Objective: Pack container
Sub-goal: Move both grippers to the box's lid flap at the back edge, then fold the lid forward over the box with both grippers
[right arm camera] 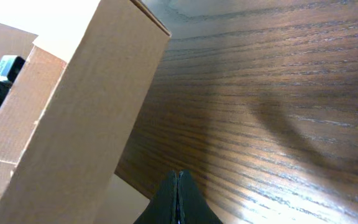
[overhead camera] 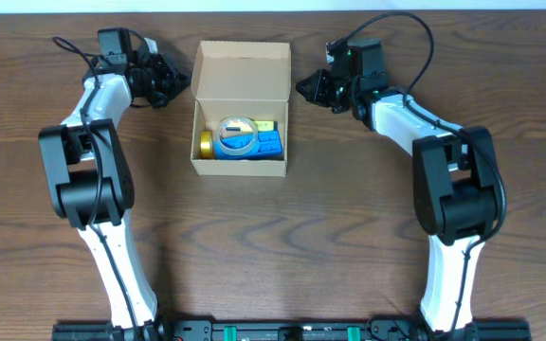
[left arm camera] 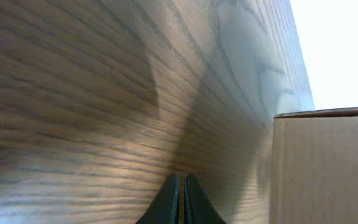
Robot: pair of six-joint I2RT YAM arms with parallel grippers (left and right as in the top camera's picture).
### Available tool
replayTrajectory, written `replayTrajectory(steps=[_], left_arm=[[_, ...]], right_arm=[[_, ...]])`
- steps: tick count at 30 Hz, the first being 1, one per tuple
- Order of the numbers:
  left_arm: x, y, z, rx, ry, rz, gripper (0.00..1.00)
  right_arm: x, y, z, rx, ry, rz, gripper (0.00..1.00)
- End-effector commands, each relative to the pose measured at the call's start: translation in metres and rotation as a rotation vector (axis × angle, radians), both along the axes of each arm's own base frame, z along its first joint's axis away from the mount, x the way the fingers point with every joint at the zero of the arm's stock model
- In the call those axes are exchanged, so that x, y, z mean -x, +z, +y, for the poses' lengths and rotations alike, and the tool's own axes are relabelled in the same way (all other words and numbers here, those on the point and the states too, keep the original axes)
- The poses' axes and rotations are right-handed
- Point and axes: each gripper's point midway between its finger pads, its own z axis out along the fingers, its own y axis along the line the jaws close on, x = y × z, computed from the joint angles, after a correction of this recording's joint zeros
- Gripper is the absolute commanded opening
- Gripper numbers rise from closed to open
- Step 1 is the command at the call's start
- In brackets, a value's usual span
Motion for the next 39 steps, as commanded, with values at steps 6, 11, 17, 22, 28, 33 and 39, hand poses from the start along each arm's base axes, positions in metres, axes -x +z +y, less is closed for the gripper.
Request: replayTrajectory(steps=[6,11,17,22,28,33,39], left_arm=[[-0.003,0.020,-0.018,0.139,-0.072,-0.059,0.05],[-0.002,0.033,-0.028,0.208,-0.122,-0.096,0.05],[-0.001,0.045,-0.034,0.262,-0.165,-0.132,0.05],[-0.002,0.057,-0.037,0.295,-0.201,-0.181,0.05],[-0.006,0.078,-0.041,0.327,-0.242,-0.228,0.05],[-0.006,0.096,-0.043,0.342,-0.263,-0.243,0.05],[0.003,0.111,-0.041,0.291,-0.259,-0.234,0.05]], right_arm=[[0.001,-0.010,0.026,-0.059,0.069,-0.016,0.01],[-0.009,0.006,0.033,-0.080,0.083,-0.118,0.01],[-0.018,0.022,0.036,-0.103,0.089,-0.203,0.01],[-0.016,0.035,0.042,-0.132,0.138,-0.263,0.01],[-0.012,0.055,0.046,-0.142,0.182,-0.319,0.01],[-0.010,0.080,0.044,-0.131,0.191,-0.363,0.01],[-0.001,0.097,0.037,-0.058,0.195,-0.367,0.01]])
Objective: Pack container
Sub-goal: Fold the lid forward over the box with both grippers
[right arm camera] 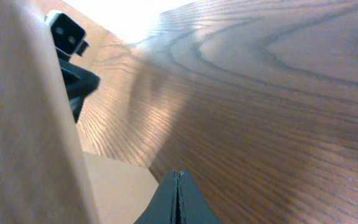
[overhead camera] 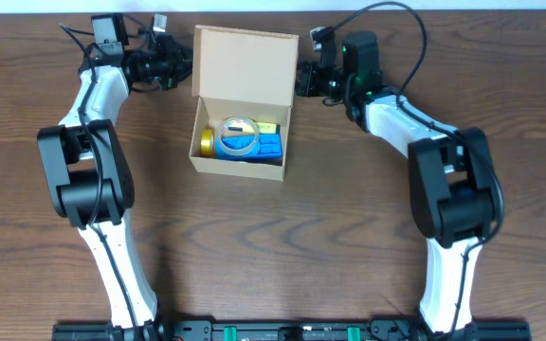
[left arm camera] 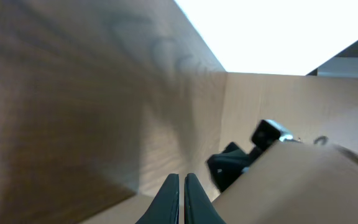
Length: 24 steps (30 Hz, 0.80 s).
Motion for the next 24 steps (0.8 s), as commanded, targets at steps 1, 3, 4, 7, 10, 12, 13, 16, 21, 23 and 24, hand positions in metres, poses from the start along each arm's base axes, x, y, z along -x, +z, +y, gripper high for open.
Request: replayTrajectory(steps=[1,3,4,7,10,12,13,16,21,23,24], left_arm=[[0.003,0.033,0.002,-0.041,-0.010,-0.086,0.05],[0.010,0.038,0.003,-0.063,-0.012,-0.077,0.05],[0.013,0.040,0.003,-0.073,-0.016,-0.078,0.05],[0.024,0.045,0.005,-0.123,-0.017,-0.064,0.05],[0.037,0.051,0.009,-0.203,-0.014,-0.052,0.05],[0.046,0.056,0.013,-0.250,-0.012,-0.045,0.05],[0.051,0.059,0.014,-0.271,-0.014,-0.042,0.05],[0.068,0.065,0.018,-0.341,-0.018,-0.016,0.05],[0.099,0.066,0.025,-0.445,-0.044,0.057,0.05],[0.112,0.064,0.027,-0.479,-0.061,0.097,0.05],[0.119,0.063,0.027,-0.495,-0.072,0.112,0.05]], right_arm=[[0.003,0.046,0.001,0.028,0.028,-0.127,0.01],[0.007,0.052,0.001,0.039,0.038,-0.132,0.01],[0.010,0.055,0.002,0.043,0.043,-0.136,0.01],[0.016,0.064,0.005,0.049,0.057,-0.145,0.01],[0.025,0.073,0.011,0.061,0.082,-0.160,0.01],[0.031,0.078,0.016,0.066,0.097,-0.162,0.01],[0.034,0.080,0.018,0.067,0.102,-0.161,0.01],[0.047,0.087,0.025,0.081,0.125,-0.153,0.01],[0.070,0.091,0.034,0.147,0.128,-0.114,0.01],[0.081,0.089,0.040,0.195,0.132,-0.097,0.01],[0.087,0.088,0.044,0.223,0.138,-0.092,0.01]])
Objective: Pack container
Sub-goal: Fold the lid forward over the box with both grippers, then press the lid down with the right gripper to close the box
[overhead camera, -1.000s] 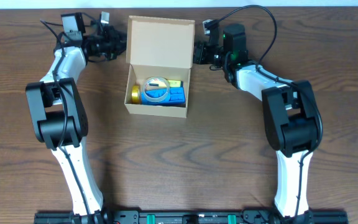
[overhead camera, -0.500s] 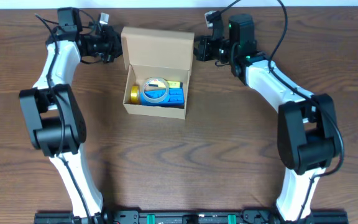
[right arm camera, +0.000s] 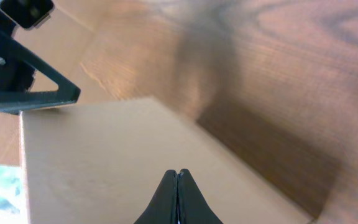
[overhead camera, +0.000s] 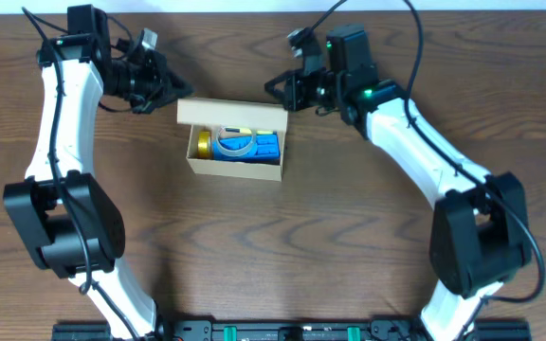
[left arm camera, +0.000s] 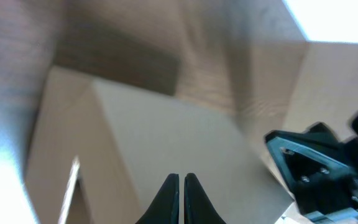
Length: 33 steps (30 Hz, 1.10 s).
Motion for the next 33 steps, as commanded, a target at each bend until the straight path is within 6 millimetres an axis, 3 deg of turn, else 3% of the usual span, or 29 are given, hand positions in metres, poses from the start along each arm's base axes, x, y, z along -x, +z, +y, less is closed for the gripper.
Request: replayTrajectory(steps=[1,11,16,26,33], left_arm=[[0.011,-0.001,0.010,-0.126,-0.041,-0.017,0.05],[0.044,-0.018,0.016,-0.275,-0.075,0.129,0.06],[0.047,-0.016,0.035,-0.383,0.003,0.155,0.05],[0.061,-0.003,0.070,-0.585,0.125,0.187,0.05],[0.065,-0.002,0.075,-0.616,0.133,0.193,0.05]], right_arm=[[0.013,0.020,0.017,0.074,0.024,-0.082,0.01],[0.051,0.014,0.047,0.272,0.051,-0.079,0.01],[0.069,-0.004,0.049,0.368,0.051,-0.037,0.01],[0.084,-0.041,0.063,0.443,0.075,0.017,0.01],[0.089,-0.079,0.058,0.532,0.079,0.076,0.01]])
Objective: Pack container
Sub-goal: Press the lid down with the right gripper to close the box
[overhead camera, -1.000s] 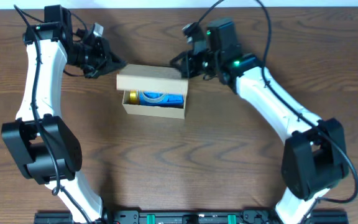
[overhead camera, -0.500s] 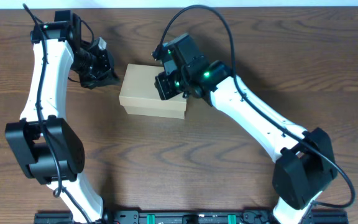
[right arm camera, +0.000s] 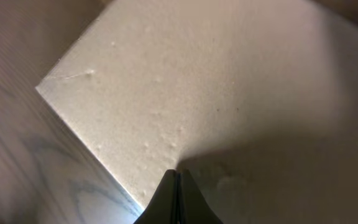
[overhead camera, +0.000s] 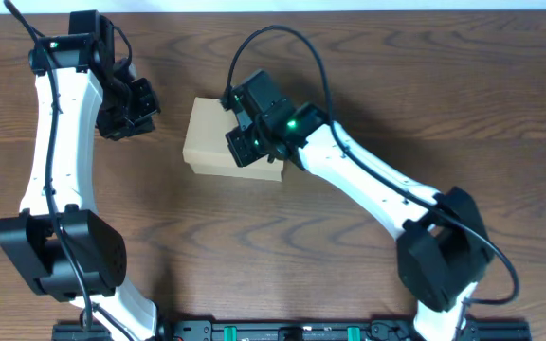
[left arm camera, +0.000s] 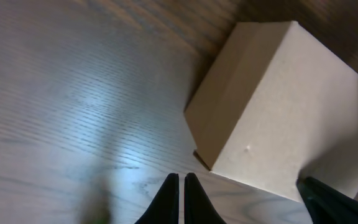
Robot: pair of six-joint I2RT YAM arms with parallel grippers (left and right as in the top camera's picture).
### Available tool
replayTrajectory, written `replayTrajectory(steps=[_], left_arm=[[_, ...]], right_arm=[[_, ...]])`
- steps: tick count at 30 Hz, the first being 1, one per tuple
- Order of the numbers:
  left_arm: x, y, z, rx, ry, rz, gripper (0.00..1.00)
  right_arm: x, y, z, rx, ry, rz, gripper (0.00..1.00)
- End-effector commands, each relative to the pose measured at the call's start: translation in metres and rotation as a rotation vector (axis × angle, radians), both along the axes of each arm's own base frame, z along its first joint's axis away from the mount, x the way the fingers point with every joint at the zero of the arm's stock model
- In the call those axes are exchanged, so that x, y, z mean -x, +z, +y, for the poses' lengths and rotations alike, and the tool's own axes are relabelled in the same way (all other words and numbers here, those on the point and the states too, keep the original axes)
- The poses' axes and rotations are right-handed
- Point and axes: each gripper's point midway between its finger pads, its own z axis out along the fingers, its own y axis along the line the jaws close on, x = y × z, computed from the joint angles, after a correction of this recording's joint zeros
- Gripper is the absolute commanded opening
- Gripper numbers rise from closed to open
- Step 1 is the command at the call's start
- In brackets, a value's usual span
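Observation:
The cardboard box (overhead camera: pixel 207 144) lies on the table with its lid down flat, and its contents are hidden. My right gripper (overhead camera: pixel 238 149) is shut, its tips on top of the lid (right arm camera: pixel 185 81) near the box's right half. My left gripper (overhead camera: pixel 126 121) is shut with nothing in it and hangs over bare table a little left of the box. In the left wrist view the closed box (left arm camera: pixel 272 106) lies up and to the right of the gripper (left arm camera: pixel 181 183). The right gripper (right arm camera: pixel 176 180) shows its tips resting on the lid.
The wooden table (overhead camera: pixel 444 85) runs all round the box. My right arm (overhead camera: pixel 368 180) stretches from the lower right across to the box. A dark part of the right gripper (left arm camera: pixel 331 199) shows at the lower right of the left wrist view.
The lid was tipped halfway over the box with the contents still showing; now it lies flat. My right gripper is on top of it, and my left has moved off to the left.
The box stood open with blue and yellow items and a tape roll inside, my shut grippers either side of the raised lid. Then both were at the lid's back corners, then the lid leaned forward over the box. Now the box is closed under my right gripper.

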Motion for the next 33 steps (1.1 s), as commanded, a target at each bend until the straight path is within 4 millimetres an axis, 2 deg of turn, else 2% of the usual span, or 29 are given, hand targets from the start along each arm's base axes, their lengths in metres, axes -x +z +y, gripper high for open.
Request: replayTrajectory(steps=[1,6,12,15,18,20,21,22,23,24,25,28,33], left_arm=[[-0.001,0.007,0.008,-0.043,0.019,-0.018,0.06],[-0.001,0.007,0.008,-0.043,0.018,-0.018,0.06],[-0.001,0.007,0.008,-0.043,0.018,-0.018,0.06],[-0.001,0.008,0.008,-0.044,0.017,-0.020,0.06],[-0.001,0.009,0.008,-0.046,0.004,-0.025,0.06],[-0.001,0.011,0.008,-0.047,-0.008,-0.031,0.14],[-0.001,0.012,0.008,-0.048,-0.014,-0.034,0.24],[-0.001,0.014,0.007,-0.046,-0.021,-0.039,0.39],[0.000,0.015,0.007,-0.047,-0.027,-0.041,0.61],[0.000,0.018,0.007,-0.047,-0.030,-0.045,0.89],[0.001,0.020,0.007,-0.045,-0.033,-0.049,0.96],[0.002,0.029,0.006,-0.043,-0.034,-0.064,0.96],[0.004,0.051,0.006,-0.052,-0.053,-0.119,0.95]], right_arm=[[0.000,-0.023,-0.007,0.086,-0.027,0.019,0.01],[0.000,-0.034,-0.027,0.195,-0.040,0.009,0.01],[0.002,-0.034,-0.027,0.207,0.000,-0.002,0.01],[0.000,-0.022,-0.016,0.155,0.048,-0.031,0.01],[-0.005,0.001,-0.006,0.097,0.074,-0.080,0.01],[-0.010,0.021,-0.003,0.070,0.077,-0.120,0.01],[-0.012,0.032,-0.002,0.052,0.088,-0.138,0.05],[-0.014,0.041,-0.001,0.036,0.092,-0.151,0.27],[-0.016,0.048,-0.001,0.025,0.089,-0.164,0.57],[-0.019,0.059,-0.002,0.013,0.085,-0.181,0.83],[-0.021,0.066,-0.002,0.004,0.081,-0.192,0.99],[-0.029,0.086,-0.008,0.001,0.052,-0.237,0.99],[-0.027,0.117,-0.029,-0.035,-0.028,-0.209,0.99]])
